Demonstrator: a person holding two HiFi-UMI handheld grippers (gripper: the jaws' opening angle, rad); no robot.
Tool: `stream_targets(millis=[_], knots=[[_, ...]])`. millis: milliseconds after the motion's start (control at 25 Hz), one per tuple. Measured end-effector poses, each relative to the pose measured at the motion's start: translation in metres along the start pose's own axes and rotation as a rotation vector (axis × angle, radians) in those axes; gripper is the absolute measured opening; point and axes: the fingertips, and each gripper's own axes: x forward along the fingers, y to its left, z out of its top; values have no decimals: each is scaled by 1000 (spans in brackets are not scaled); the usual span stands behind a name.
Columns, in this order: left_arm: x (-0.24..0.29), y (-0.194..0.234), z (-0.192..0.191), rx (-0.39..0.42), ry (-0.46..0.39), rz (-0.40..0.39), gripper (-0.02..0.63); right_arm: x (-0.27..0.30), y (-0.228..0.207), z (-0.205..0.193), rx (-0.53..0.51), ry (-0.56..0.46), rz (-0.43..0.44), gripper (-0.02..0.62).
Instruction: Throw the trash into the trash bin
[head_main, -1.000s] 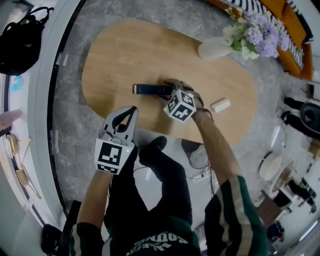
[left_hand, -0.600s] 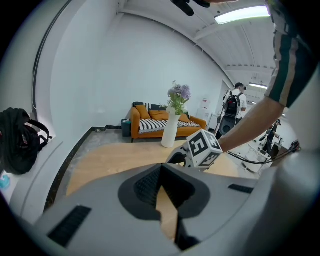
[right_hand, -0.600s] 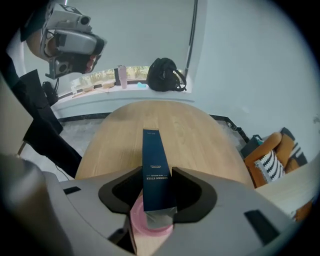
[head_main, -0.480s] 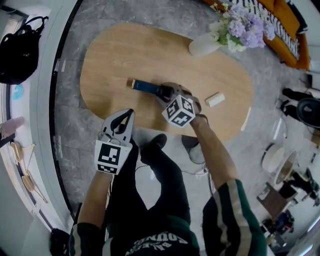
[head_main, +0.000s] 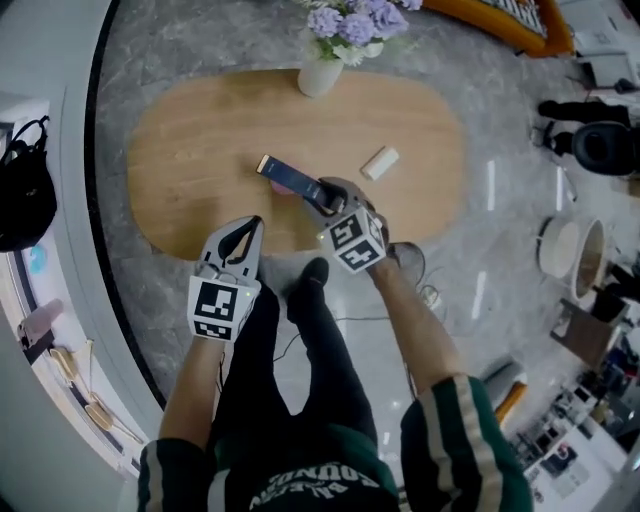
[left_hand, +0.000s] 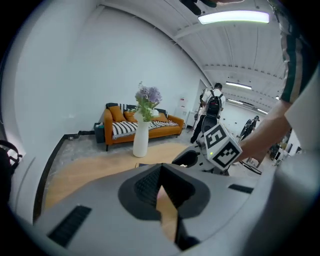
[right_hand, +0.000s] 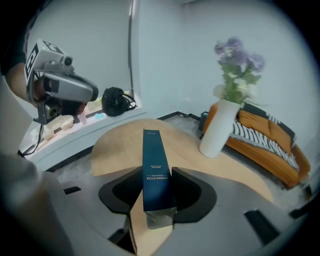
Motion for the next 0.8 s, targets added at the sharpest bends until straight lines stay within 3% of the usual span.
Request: stream_targets(millis=[360, 800], knots=[[64, -82, 29, 151, 28, -232, 0, -110, -53, -77, 434, -128, -294, 173], [134, -213, 17, 279, 89, -460, 0, -221, -77, -247, 828, -194, -636, 173]])
